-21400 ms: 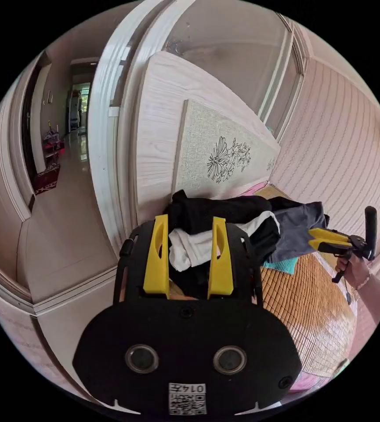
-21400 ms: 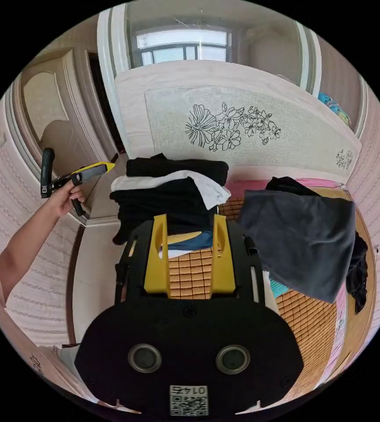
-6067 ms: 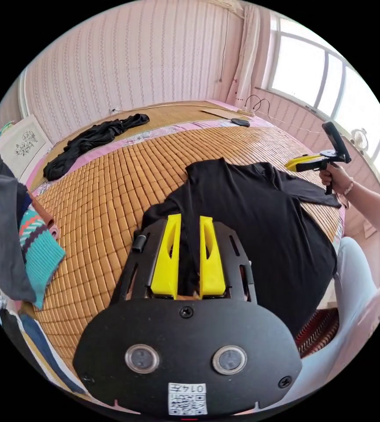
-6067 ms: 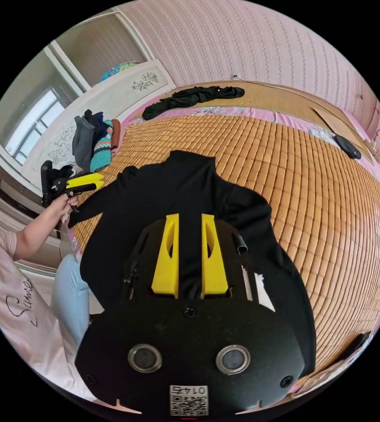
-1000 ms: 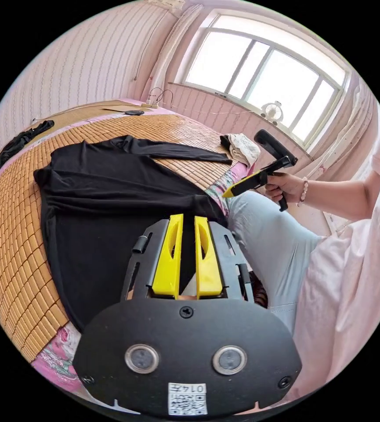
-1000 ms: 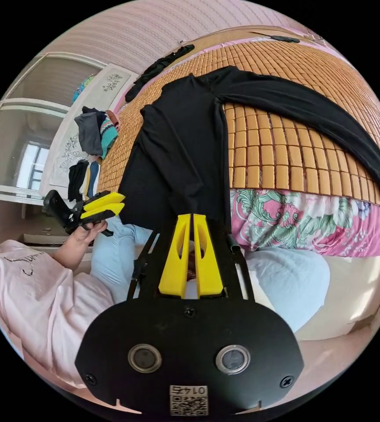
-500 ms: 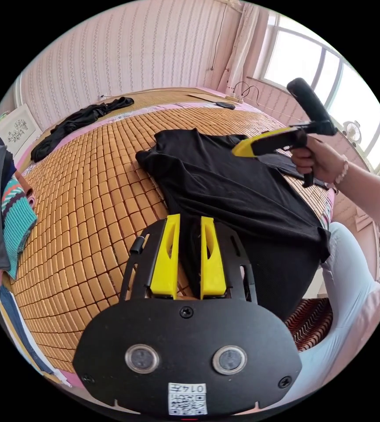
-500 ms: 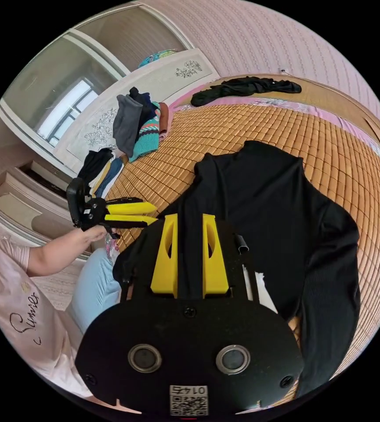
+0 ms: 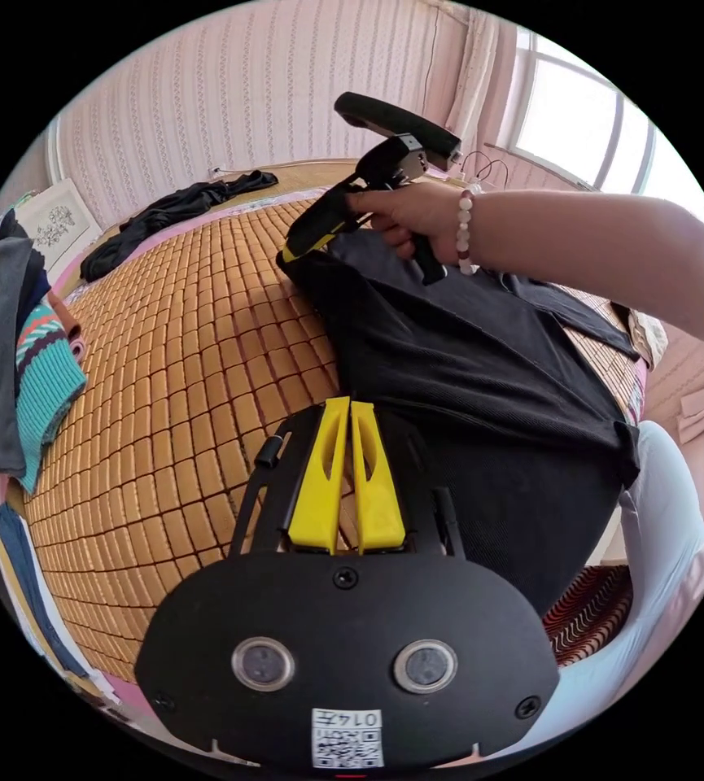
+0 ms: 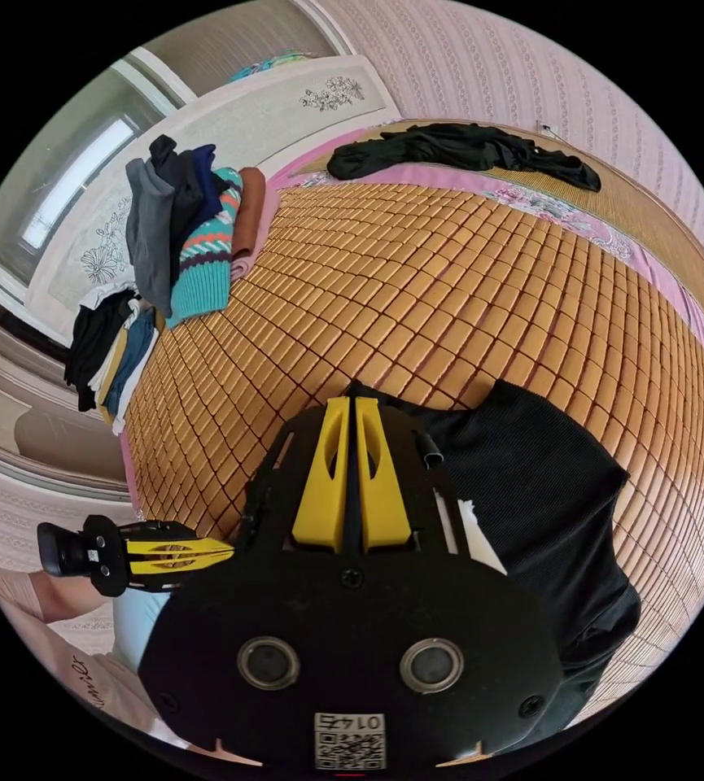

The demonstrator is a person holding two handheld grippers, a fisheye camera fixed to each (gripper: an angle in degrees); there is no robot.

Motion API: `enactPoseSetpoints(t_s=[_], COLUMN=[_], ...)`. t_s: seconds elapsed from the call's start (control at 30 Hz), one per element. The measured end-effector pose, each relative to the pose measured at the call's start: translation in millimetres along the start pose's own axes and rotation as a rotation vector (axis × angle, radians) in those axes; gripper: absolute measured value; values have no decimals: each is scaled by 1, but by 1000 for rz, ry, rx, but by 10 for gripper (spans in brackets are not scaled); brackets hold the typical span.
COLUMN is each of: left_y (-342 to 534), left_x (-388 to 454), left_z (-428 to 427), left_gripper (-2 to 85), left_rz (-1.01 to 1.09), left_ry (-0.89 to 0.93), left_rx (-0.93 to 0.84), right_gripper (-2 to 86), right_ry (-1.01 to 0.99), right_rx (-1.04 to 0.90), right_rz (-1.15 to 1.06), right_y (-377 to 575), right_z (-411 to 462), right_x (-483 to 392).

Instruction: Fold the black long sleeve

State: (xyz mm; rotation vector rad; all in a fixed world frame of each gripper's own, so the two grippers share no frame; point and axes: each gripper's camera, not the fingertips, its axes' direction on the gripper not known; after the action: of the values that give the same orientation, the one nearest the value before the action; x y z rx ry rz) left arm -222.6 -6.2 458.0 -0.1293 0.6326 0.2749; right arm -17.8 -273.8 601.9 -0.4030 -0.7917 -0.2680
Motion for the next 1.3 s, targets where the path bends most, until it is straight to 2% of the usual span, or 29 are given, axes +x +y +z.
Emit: enactPoseSetpoints(t_s=[0.1, 0.23, 0.3, 0.37, 0.4, 0.47, 0.57, 0.63, 0.73, 0.8, 0.87, 0.97, 1.1, 1.23, 1.27, 1.3], left_y=[1, -5, -3, 3, 5, 10, 15, 17, 14, 13, 12, 12, 13, 11, 12, 13], left_x=[-5, -1, -3, 4, 8, 37, 93, 130, 172, 186, 199, 205, 215, 240, 244, 246], left_z=[6, 5, -6, -32, -39, -58, -53, -38, -14, -7, 0, -2, -2, 19, 20, 18], left_gripper=[-7, 22, 41, 47, 47, 41, 35, 30, 24, 22, 23, 30, 47, 72, 66, 60], left_rz=[-14, -1, -12, 18, 28, 90, 144, 199, 242, 278, 334, 366, 395, 467, 503, 518], left_ry=[19, -41, -64, -105, -96, 69, 268, 296, 344, 343, 295, 280, 300, 288, 261, 241], left_rx=[-14, -18, 17, 79, 88, 98, 91, 51, -34, -48, -88, -89, -75, -197, -183, -169], right_gripper=[5, 28, 29, 14, 8, 2, -3, -5, -8, -8, -7, 1, 68, 92, 90, 72], right_ry=[-18, -6, 30, 45, 39, -46, -162, -197, -55, 115, 116, 8, -138, -204, -206, -211], right_rx=[-82, 27, 145, 151, 133, 53, -144, -164, -240, -277, -256, -144, -17, -90, -161, -139], right_rz=[2, -45, -94, -145, -163, -177, -88, -54, -42, 58, 164, 296, 349, 312, 313, 341], right_y=[2, 30, 76, 123, 158, 213, 293, 329, 363, 386, 405, 429, 433, 426, 428, 434], right_z=[16, -27, -77, -107, -119, -121, -107, -107, -110, -118, -131, -154, -166, -140, -127, -127], right_x=[7, 11, 13, 9, 6, 2, -10, -22, -32, -16, 0, 19, 26, 24, 28, 35])
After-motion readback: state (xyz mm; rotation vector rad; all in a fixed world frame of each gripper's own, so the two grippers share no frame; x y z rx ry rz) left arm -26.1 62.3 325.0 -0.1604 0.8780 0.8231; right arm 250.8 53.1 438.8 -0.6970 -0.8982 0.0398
